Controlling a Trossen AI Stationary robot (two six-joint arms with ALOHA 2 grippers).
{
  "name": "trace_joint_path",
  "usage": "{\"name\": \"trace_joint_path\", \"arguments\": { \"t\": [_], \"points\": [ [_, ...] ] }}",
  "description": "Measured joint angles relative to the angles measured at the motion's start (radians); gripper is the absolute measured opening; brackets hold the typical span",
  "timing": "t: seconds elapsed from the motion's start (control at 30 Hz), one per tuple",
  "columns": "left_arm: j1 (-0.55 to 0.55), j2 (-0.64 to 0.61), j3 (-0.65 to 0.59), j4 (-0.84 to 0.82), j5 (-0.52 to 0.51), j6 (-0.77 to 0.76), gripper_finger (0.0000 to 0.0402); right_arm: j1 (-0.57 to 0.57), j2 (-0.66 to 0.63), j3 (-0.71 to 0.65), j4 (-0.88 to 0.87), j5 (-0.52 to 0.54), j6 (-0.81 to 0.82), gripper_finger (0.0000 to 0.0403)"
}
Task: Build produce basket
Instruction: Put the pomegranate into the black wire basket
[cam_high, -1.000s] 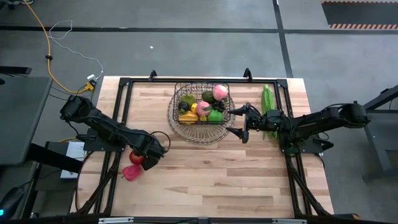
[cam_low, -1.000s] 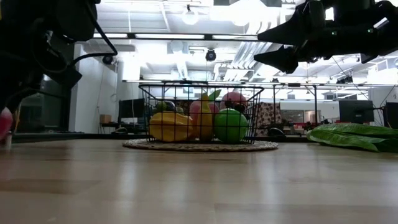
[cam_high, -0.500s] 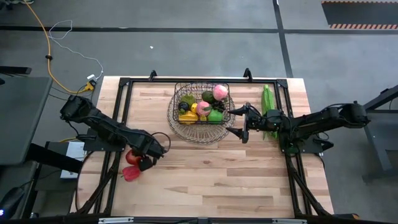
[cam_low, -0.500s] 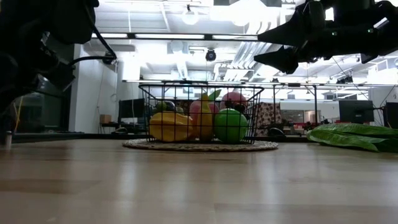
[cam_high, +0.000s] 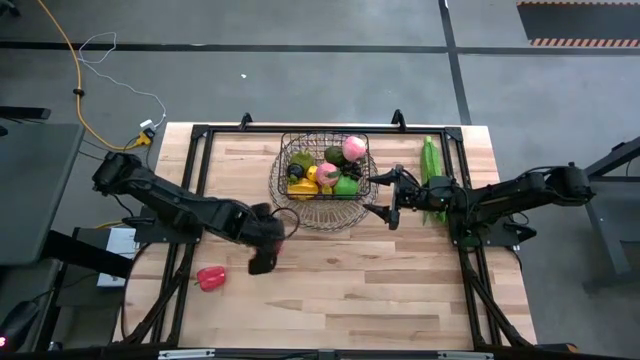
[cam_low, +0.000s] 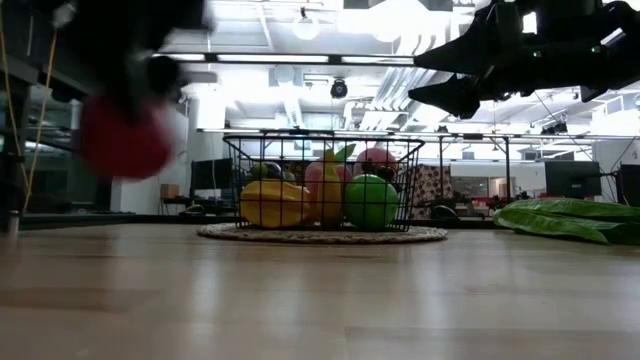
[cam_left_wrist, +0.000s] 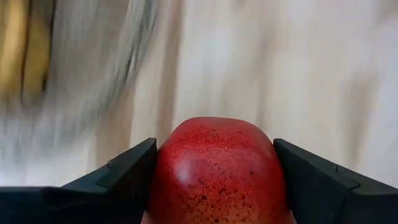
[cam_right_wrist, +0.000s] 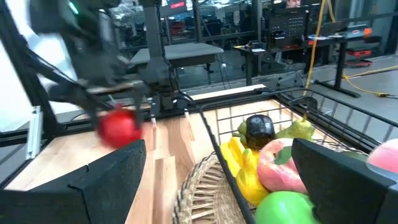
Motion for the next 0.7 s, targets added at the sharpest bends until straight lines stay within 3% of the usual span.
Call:
{"name": "trace_joint_path", "arguments": {
  "t": [0.3,0.57,0.7],
  "points": [
    [0.071,-0.048,-0.120,0.773,-0.017,0.350,0.0285,0.000,0.008,0.000,-0.020,0.013,0.001,0.0392],
    [0.167,-0.046,-0.386,1.307,-0.018,0.311,0.0288,0.000,0.011,0.000,-0.024,0.011,0.003,0.0392],
    [0.200,-0.059,-0.484,1.467,-0.018,0.238,0.0288,0.000,0.012,0.000,-0.033,0.008,0.010,0.0392]
  ]
}}
